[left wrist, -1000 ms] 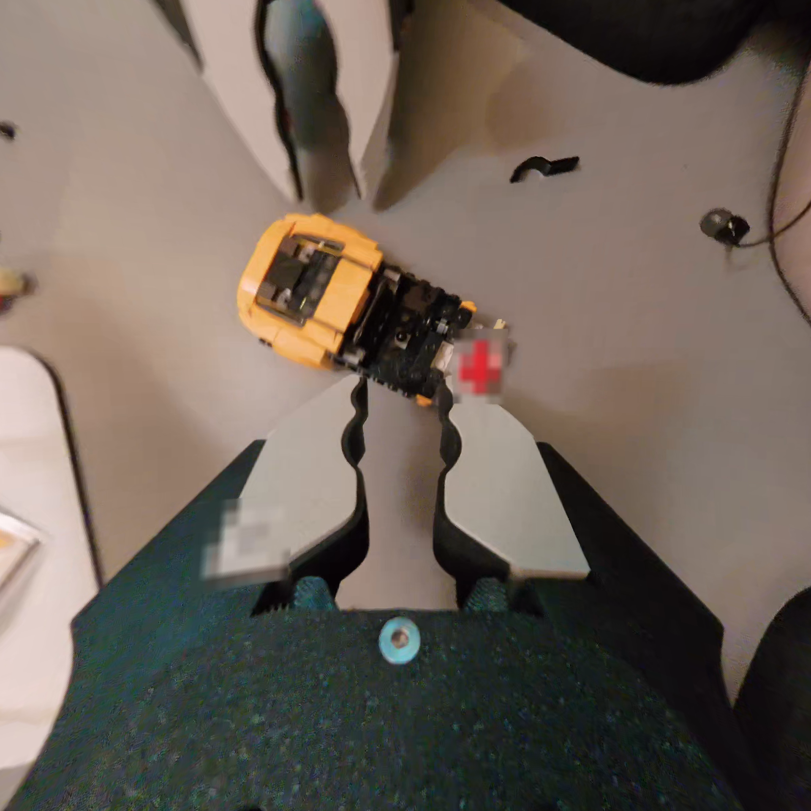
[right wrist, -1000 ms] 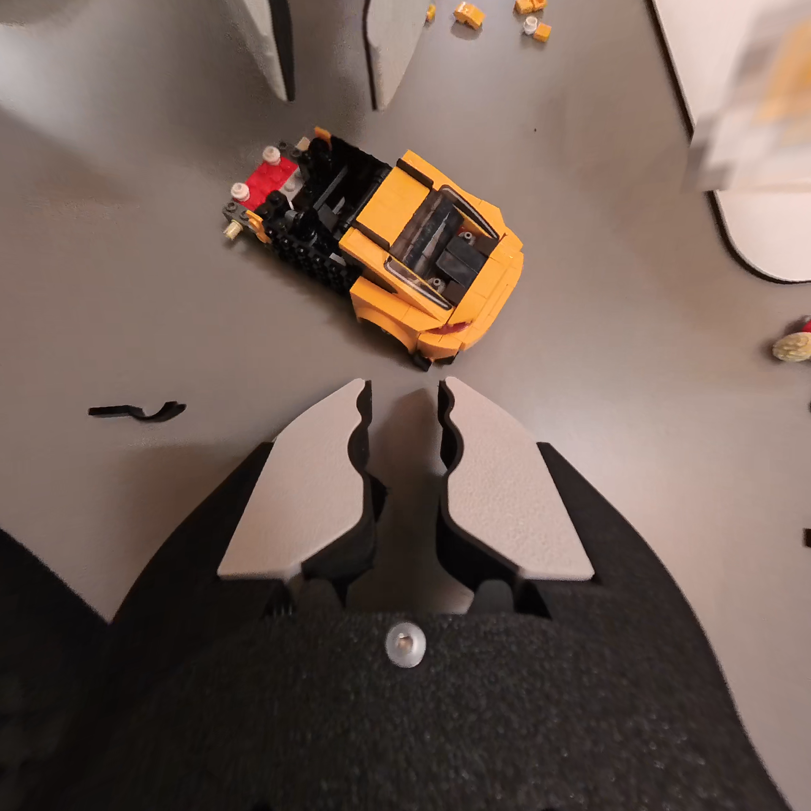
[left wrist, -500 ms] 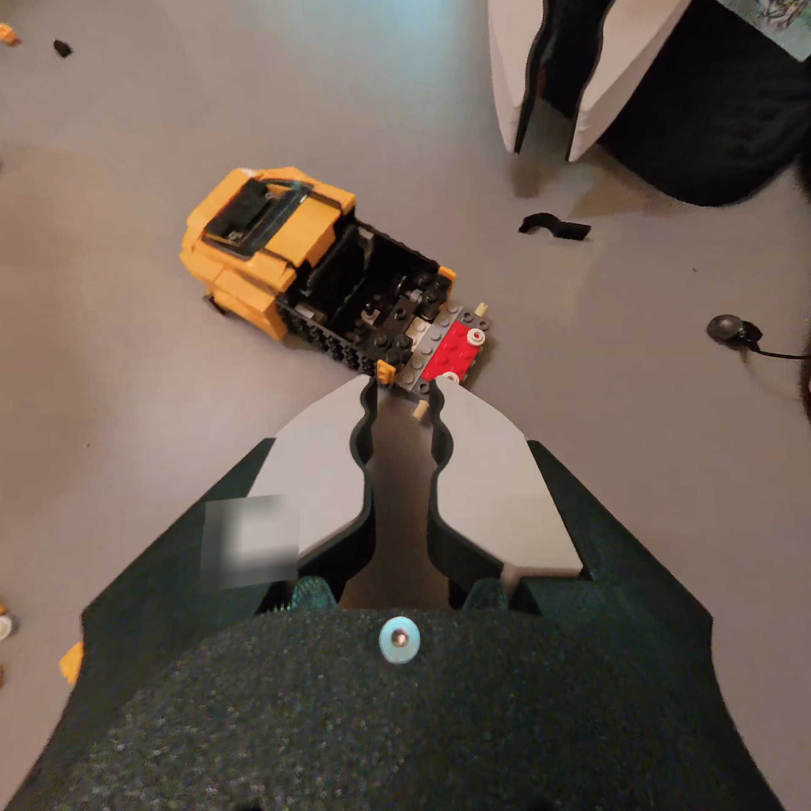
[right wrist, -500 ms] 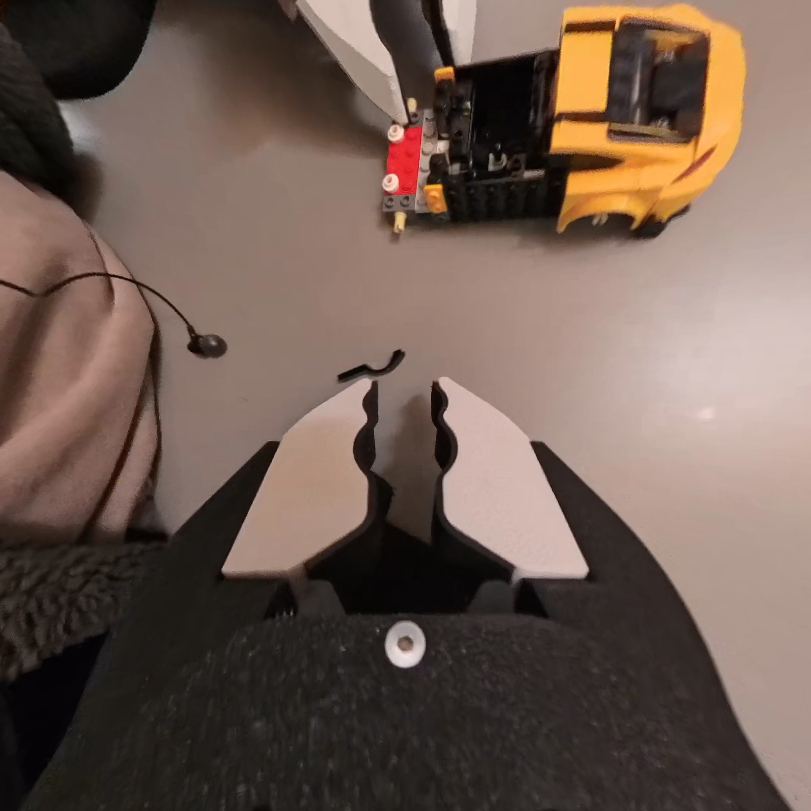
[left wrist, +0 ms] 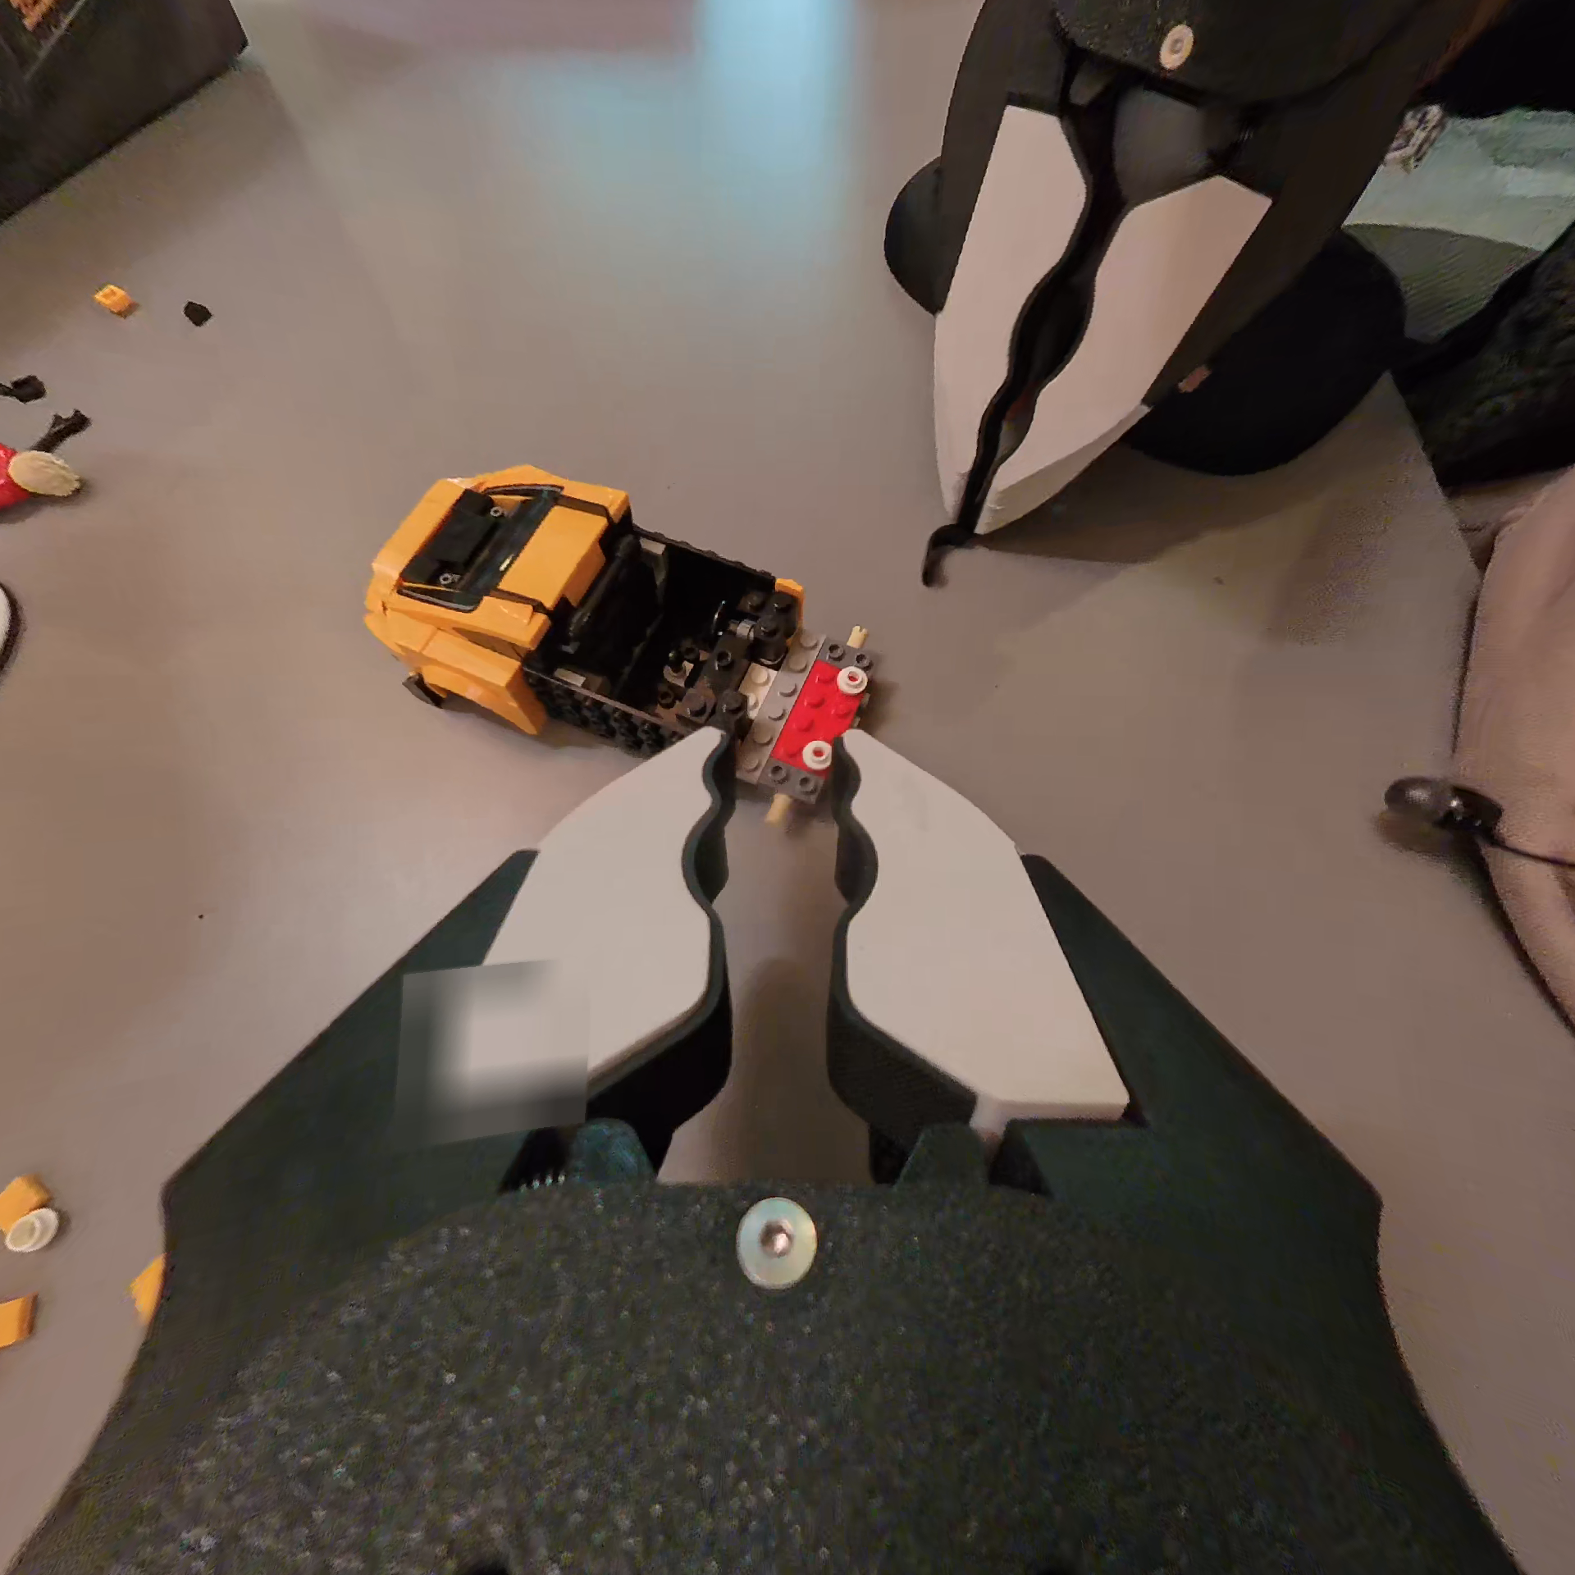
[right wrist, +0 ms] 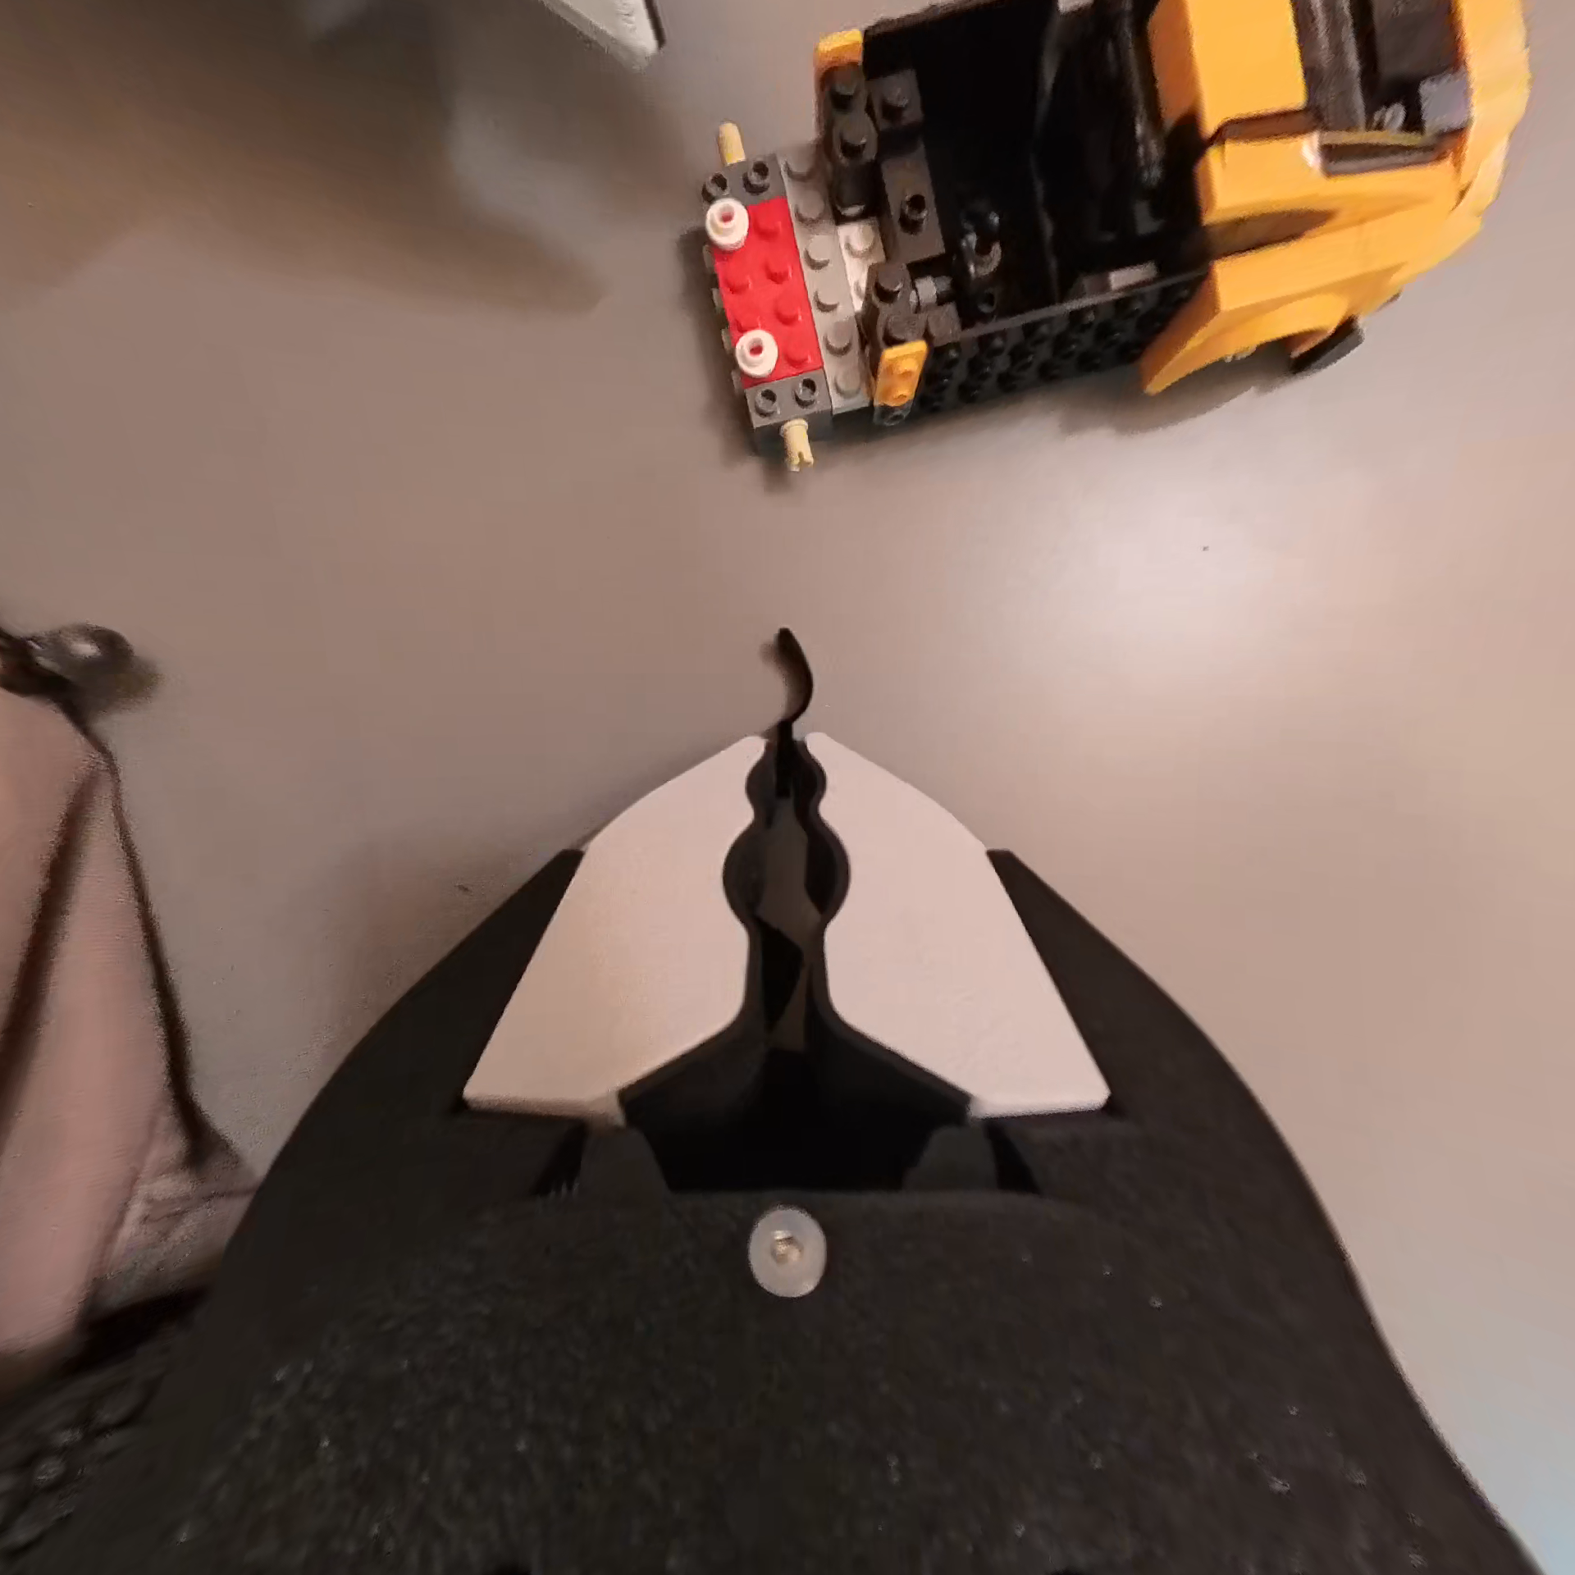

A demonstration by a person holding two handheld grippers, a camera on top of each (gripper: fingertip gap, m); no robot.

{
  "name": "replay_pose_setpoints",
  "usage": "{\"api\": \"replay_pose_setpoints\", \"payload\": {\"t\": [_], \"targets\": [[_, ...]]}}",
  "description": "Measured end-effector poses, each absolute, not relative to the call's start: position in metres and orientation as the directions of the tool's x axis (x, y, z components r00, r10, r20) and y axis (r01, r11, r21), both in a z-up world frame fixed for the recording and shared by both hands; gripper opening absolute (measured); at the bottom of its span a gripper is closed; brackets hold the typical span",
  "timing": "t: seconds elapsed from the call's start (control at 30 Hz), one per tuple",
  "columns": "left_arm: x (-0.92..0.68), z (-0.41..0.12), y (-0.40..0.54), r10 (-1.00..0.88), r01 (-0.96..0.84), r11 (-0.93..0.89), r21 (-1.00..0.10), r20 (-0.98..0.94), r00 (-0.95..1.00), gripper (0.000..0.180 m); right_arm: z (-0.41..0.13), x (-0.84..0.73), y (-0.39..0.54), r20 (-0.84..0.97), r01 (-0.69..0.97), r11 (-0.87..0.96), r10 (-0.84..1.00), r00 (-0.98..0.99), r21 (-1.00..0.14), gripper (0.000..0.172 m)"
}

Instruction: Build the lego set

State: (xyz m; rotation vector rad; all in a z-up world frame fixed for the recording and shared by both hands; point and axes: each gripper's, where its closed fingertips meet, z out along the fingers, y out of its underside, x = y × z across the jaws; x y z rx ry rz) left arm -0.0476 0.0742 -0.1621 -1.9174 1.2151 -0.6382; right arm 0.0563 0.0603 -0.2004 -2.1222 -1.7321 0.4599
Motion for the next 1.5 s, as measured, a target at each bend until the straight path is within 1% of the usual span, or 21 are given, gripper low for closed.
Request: {"api": "replay_pose_setpoints", "payload": {"t": [0.07,0.17,0.33,0.47,0.57,0.6,0.67,0.73,0.87,0.93,1.27,1.33,1.43,1.5], "targets": [[-0.043,-0.16,0.072,-0.905,-0.498,-0.277,-0.822,0.05,0.421,0.019,-0.192,0.052,0.065,0.047,0.842,-0.117,0.985,0.167,-0.526,0.003],[-0.03,-0.155,0.066,-0.906,-0.435,-0.304,-0.848,0.117,0.406,0.019,-0.171,0.039,0.067,0.089,0.774,-0.063,0.984,0.153,-0.63,0.003],[-0.006,-0.135,0.059,-0.906,-0.309,-0.308,-0.9,0.178,0.385,0.019,-0.143,0.018,0.06,0.108,0.657,-0.004,0.986,0.13,-0.754,0.003],[0.002,-0.129,0.052,-0.925,-0.314,-0.246,-0.917,0.125,0.359,0.018,-0.134,0.01,0.05,0.087,0.616,0.006,0.991,0.102,-0.788,0.003],[0.007,-0.124,0.047,-0.935,-0.316,-0.212,-0.925,0.099,0.339,0.01,-0.126,0.008,0.047,0.118,0.586,0.043,0.989,0.09,-0.809,0.003],[0.009,-0.122,0.045,-0.941,-0.306,-0.203,-0.93,0.098,0.325,0.013,-0.122,0.007,0.045,0.13,0.567,0.06,0.988,0.085,-0.822,0.003],[0.011,-0.112,0.04,-0.951,-0.256,-0.182,-0.949,0.103,0.293,0.014,-0.111,0.006,0.042,0.146,0.507,0.089,0.987,0.072,-0.857,0.003],[0.012,-0.099,0.034,-0.959,-0.179,-0.184,-0.966,0.137,0.247,0.015,-0.094,0.005,0.036,0.142,0.404,0.109,0.988,0.054,-0.908,0.003],[0.012,-0.066,0.027,-0.964,0.012,-0.198,-0.98,0.197,0.18,0.011,-0.066,0.004,0.026,0.064,0.226,0.061,0.998,0.007,-0.972,0.003],[0.012,-0.059,0.024,-0.965,0.046,-0.195,-0.98,0.2,0.17,0.005,-0.06,0.003,0.024,0.037,0.183,0.038,0.999,-0.007,-0.982,0.003],[0.013,-0.06,0.026,-0.957,0.007,-0.181,-0.983,0.178,0.229,0.004,-0.062,0.004,0.027,-0.02,0.151,-0.02,1.0,-0.004,-0.988,0.003],[0.012,-0.062,0.029,-0.953,-0.016,-0.166,-0.986,0.157,0.261,0.004,-0.064,0.004,0.028,-0.03,0.162,-0.03,1.0,0.001,-0.986,0.007],[0.006,-0.068,0.04,-0.93,-0.113,-0.086,-0.99,0.039,0.365,0.003,-0.068,0.007,0.034,-0.044,0.211,-0.047,0.999,0.019,-0.976,0.014],[0.001,-0.076,0.05,-0.886,-0.236,-0.007,-0.972,-0.103,0.452,0.003,-0.067,0.01,0.039,-0.073,0.234,-0.082,0.996,0.048,-0.969,0.015]]}}
